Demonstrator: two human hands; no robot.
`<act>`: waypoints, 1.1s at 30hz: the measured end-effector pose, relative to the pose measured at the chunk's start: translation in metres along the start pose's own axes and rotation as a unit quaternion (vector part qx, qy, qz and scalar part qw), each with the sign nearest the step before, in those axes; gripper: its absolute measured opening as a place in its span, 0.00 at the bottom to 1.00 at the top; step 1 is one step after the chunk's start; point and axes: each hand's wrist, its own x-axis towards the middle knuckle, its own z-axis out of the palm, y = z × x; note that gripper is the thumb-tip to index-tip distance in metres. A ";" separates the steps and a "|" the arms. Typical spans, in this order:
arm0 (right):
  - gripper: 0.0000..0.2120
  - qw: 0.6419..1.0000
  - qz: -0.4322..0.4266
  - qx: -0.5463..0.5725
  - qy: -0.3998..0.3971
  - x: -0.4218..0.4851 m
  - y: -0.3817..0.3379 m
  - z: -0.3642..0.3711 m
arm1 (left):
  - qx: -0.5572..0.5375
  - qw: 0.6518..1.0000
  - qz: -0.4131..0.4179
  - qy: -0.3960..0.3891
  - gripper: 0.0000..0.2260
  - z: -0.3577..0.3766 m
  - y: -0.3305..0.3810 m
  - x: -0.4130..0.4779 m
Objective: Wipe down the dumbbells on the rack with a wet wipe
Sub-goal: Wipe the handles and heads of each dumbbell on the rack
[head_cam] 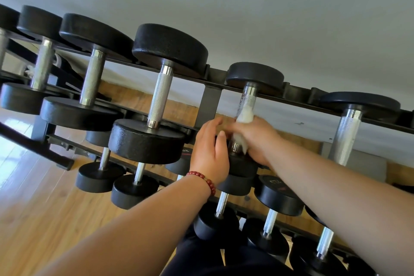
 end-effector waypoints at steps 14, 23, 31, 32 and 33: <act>0.20 0.991 0.006 -0.136 -0.008 -0.007 0.003 -0.001 | 0.003 1.000 -0.009 0.002 0.19 0.001 0.002 -0.002; 0.23 0.995 -0.056 0.033 -0.069 -0.028 0.010 -0.014 | -0.038 0.999 -0.021 -0.017 0.24 -0.002 0.005 -0.002; 0.22 0.978 -0.137 -0.049 0.150 -0.031 0.018 0.002 | -0.040 0.996 -0.018 -0.080 0.11 -0.021 0.012 0.009; 0.19 0.976 -0.134 -0.042 0.165 -0.030 0.019 0.006 | -0.027 0.996 -0.011 -0.087 0.11 -0.024 0.014 0.014; 0.17 0.975 -0.134 -0.036 0.174 -0.030 0.020 0.008 | -0.015 0.994 -0.008 -0.105 0.11 -0.026 0.016 0.019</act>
